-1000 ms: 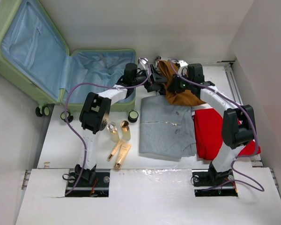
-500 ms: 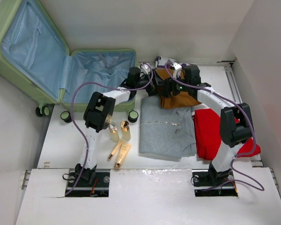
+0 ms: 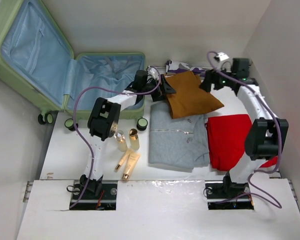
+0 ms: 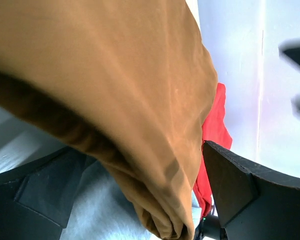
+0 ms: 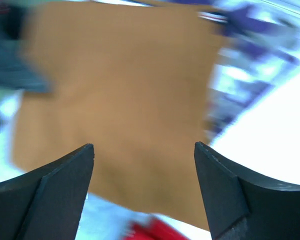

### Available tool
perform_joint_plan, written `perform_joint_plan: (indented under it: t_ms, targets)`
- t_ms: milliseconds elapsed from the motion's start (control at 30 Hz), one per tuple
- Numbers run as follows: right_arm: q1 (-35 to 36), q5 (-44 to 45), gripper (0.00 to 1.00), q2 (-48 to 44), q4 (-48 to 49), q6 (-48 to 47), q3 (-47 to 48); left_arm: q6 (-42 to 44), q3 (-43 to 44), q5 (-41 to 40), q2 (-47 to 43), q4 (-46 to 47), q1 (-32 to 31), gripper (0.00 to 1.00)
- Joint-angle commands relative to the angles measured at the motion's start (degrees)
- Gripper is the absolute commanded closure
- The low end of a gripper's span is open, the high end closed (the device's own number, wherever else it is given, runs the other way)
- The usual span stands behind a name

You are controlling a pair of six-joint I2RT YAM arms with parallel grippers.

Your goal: Pack the luggage

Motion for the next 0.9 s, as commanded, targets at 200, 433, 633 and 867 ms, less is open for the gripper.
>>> perform_joint_plan:
  t_ms: [200, 433, 633, 867]
  targets:
    - [-9.26, -2.86, 0.05, 20.09, -10.26, -9.50, 16.27, 3.17, 4.93, -0.08, 1.55, -2.31, -3.35, 0.00]
    - [-10.75, -13.49, 0.00, 25.64, -10.88, -13.54, 14.18, 1.07, 4.41, -0.35, 2.61, -2.41, -5.02, 0.00]
    - [-10.15, -26.32, 0.36, 26.17, -7.72, -14.78, 7.15, -2.45, 5.10, 3.17, 4.90, 5.23, -5.02, 0.00]
    - [-8.30, -30.90, 0.77, 24.59, -8.32, -17.58, 5.29, -2.97, 9.33, 8.17, 8.06, 11.82, -6.25, 0.15]
